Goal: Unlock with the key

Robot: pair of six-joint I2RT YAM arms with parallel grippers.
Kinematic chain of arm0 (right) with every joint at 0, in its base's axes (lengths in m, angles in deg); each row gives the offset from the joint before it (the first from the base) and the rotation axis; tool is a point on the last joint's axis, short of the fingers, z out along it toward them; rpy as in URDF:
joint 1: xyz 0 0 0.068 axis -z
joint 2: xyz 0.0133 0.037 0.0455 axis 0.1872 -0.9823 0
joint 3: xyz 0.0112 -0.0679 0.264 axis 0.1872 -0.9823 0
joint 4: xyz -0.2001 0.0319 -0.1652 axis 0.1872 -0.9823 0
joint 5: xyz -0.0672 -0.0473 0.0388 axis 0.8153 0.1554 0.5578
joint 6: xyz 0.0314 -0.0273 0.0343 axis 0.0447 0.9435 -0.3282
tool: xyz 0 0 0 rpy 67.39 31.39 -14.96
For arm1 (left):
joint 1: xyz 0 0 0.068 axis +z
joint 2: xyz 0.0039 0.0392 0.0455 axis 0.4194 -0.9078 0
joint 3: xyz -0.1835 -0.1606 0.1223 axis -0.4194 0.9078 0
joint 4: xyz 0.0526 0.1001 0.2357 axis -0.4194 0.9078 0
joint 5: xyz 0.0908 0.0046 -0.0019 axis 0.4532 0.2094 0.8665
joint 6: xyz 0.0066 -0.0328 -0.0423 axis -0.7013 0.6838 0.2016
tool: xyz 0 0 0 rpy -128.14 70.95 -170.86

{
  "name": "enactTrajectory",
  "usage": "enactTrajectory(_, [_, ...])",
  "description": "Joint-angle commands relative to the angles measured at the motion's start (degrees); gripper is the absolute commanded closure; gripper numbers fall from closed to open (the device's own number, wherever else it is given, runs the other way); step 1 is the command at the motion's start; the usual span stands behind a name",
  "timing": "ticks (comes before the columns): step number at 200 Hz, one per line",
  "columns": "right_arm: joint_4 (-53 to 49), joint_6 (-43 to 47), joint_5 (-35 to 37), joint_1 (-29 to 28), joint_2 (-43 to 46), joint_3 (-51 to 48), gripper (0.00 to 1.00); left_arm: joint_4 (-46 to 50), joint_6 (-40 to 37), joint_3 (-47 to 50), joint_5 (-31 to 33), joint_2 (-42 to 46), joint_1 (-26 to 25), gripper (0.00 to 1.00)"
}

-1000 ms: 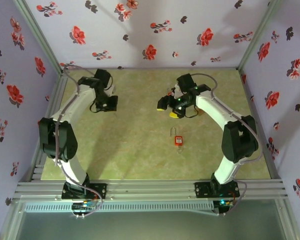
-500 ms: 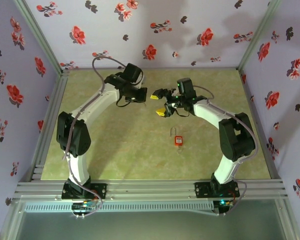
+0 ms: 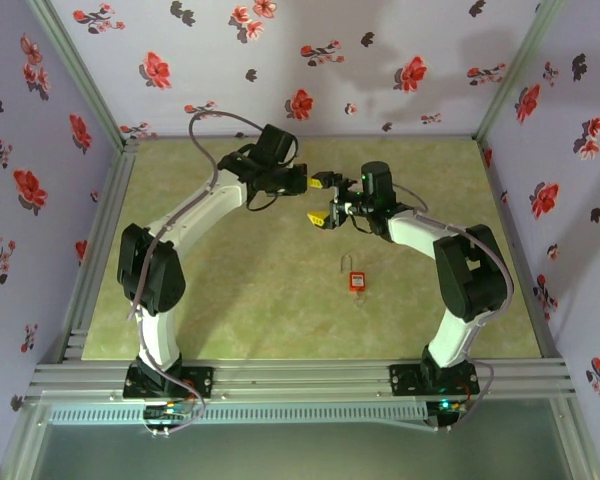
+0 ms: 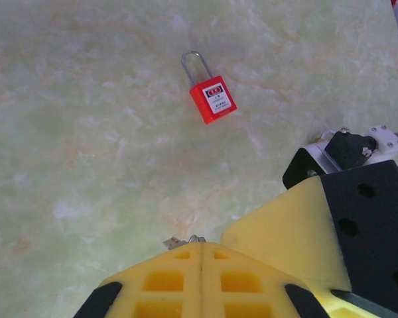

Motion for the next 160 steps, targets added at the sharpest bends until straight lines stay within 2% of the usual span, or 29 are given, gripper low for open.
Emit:
enactTrajectory(1, [5.3, -2.9, 0.8, 0.0, -0.3, -0.9, 0.2, -4.1, 1.9, 0.9, -1.3, 0.1, -1.7, 1.0])
enactTrajectory(64, [12.7, -8.2, 3.4, 1.3, -1.6, -3.9, 0.22, -9.1, 5.0, 7.2, -2.6, 3.2, -2.9, 1.0])
enactTrajectory(114, [9.6, -6.0, 2.9, 3.4, -0.5, -4.4, 0.23, -8.2, 5.3, 10.0, -1.0, 4.7, -2.9, 1.0])
enactTrajectory(135, [-1.0, 1.8, 2.7, 4.7, 2.4, -3.4, 0.23, -7.2, 6.7, 11.7, 0.1, 5.5, -2.4, 0.99])
enactTrajectory(141, [-6.3, 5.7, 2.8, 5.2, 3.4, -2.5, 0.23, -7.1, 7.3, 12.2, 0.1, 5.5, -2.2, 0.93])
enactTrajectory(150, [-16.1, 13.7, 3.4, 6.1, 4.8, -0.3, 0.23, -6.6, 8.4, 12.4, 0.0, 5.4, -1.9, 0.79])
enactTrajectory(160, [-30.8, 25.1, 5.4, 6.8, 5.7, 3.5, 0.24, -5.8, 9.4, 12.4, -0.2, 5.2, -1.9, 0.69])
